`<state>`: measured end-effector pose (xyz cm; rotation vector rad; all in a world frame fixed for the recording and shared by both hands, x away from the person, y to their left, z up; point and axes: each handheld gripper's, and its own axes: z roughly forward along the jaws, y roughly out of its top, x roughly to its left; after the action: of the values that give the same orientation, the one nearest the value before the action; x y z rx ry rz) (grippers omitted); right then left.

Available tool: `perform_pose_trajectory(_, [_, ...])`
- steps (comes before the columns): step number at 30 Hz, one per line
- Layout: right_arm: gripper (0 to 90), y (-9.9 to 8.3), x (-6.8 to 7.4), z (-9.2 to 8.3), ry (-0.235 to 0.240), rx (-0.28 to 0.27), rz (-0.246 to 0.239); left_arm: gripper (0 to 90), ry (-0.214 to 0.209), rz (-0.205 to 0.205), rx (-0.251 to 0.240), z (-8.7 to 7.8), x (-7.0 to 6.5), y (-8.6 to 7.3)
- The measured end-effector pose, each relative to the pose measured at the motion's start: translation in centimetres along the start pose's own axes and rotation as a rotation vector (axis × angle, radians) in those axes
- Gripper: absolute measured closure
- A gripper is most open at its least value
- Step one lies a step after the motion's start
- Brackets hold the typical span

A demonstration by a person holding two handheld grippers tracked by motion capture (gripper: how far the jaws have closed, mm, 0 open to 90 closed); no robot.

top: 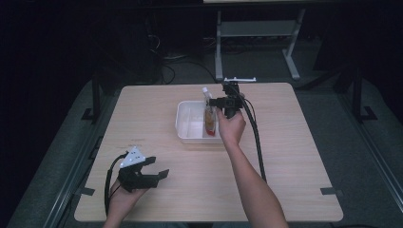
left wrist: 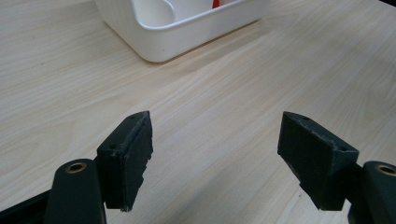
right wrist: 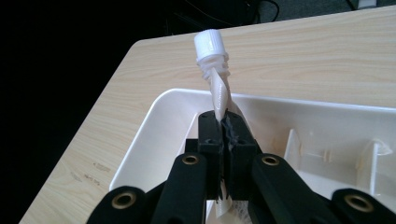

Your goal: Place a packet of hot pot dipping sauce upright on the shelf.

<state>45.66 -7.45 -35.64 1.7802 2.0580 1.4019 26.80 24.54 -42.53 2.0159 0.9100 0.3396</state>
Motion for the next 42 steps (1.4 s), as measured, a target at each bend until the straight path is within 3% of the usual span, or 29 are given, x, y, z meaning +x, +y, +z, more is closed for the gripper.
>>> perform_pose_trajectory(27, [83.1,-0.4,-0.7,-1.0,-0.016,0.024,-0.046,25.4,0.001,0.003,0.003,0.1,0.1,0.0])
perform_pose_trajectory(42, [78.9,-0.7,-1.3,-1.5,0.01,0.042,-0.058,25.4,0.004,-0.002,0.005,0.1,0.2,0.0])
